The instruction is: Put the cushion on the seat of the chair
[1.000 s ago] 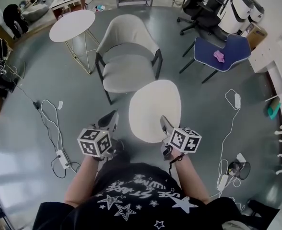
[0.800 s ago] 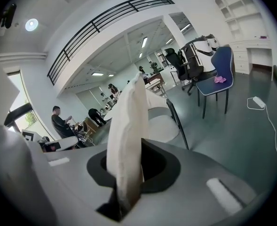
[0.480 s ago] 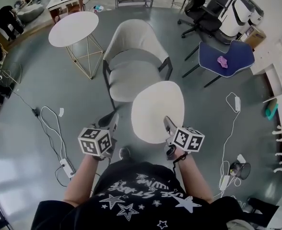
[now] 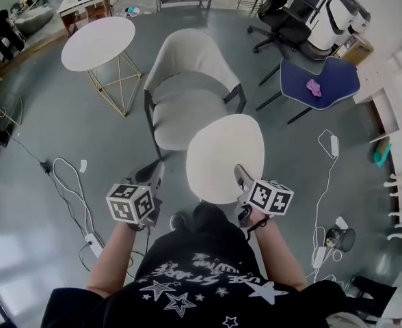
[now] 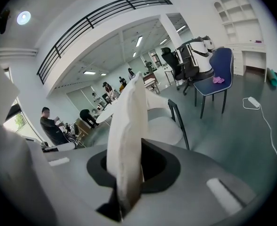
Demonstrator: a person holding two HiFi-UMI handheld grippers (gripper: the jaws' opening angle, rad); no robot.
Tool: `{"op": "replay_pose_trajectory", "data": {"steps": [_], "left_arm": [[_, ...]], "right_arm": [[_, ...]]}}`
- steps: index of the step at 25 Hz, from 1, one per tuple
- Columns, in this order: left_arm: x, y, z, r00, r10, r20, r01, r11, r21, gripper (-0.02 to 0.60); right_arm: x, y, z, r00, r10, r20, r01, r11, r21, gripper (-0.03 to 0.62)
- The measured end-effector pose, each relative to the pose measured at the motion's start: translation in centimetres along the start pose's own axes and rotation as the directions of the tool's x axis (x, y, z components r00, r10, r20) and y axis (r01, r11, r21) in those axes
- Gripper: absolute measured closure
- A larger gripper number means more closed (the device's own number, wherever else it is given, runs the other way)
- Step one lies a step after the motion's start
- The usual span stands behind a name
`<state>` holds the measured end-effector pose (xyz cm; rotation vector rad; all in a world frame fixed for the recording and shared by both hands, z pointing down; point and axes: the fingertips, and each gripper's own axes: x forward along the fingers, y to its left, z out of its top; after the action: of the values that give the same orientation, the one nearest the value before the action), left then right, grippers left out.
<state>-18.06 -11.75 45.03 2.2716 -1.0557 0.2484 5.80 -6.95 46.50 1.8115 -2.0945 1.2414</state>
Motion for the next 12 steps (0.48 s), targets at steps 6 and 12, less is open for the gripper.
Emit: {"op": "replay_pose_trajectory", "data": {"steps": [6,12], "left_arm": [[1.9,0.8,0.9,1.000,0.022,-0.007,-0.022,1.000,0.006,0.574],[4.2,3.5,2.1,0.995,0.092,-0.035,-0.093,0.995,-0.026,0.574]], "right_arm": [[3.7,-1.1,0.8,0.999,0.011,-0.041,-0.010,1.000,0.015,0.543],[9.1,-0.8,2.9,0.994,0.063,-0.086,-0.062,0.998,0.015,0.543]]}}
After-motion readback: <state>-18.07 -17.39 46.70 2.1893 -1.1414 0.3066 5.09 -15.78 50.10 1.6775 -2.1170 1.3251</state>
